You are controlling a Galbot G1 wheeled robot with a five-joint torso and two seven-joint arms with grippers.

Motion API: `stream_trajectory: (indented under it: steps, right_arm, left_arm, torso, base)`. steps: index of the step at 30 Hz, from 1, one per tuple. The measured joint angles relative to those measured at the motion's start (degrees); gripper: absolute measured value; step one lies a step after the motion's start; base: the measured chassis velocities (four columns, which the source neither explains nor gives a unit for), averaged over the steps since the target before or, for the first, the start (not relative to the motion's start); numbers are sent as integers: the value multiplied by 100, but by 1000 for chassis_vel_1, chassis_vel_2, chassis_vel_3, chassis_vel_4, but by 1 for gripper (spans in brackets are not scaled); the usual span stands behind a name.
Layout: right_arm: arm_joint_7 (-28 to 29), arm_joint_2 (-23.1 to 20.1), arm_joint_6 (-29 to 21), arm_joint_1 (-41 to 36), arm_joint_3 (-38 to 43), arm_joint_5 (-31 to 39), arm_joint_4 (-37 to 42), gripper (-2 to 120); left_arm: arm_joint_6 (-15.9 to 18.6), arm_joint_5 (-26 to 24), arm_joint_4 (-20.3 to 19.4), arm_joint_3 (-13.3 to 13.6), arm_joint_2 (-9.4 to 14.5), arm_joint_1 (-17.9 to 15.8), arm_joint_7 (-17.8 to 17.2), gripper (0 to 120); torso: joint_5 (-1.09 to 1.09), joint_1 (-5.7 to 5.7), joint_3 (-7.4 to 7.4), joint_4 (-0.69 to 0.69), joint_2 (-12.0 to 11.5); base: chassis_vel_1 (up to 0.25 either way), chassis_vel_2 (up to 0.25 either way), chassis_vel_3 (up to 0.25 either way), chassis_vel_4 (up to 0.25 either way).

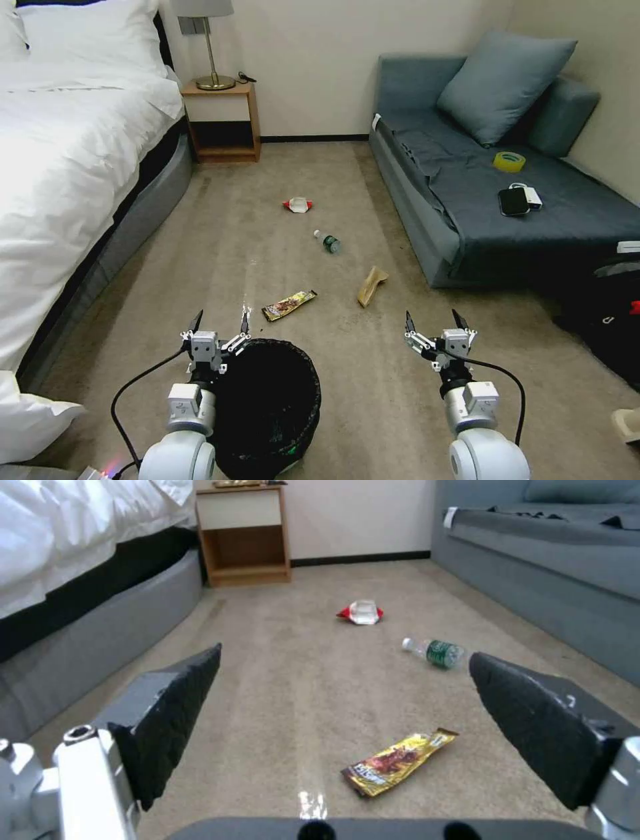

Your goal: Pick up the trash bin, then pick up the garbage on the floor and place it into the trash bin.

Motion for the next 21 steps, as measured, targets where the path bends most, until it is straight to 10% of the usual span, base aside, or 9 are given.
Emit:
stream_trajectory:
  steps: [21]
  right_arm:
    - [0, 0, -1, 0, 0, 0, 0, 100]
  left_arm:
    - [0, 0, 0, 0, 0, 0, 0, 100]
  torso:
    - [0, 0, 0, 0, 0]
  base:
    - [0, 0, 0, 0]
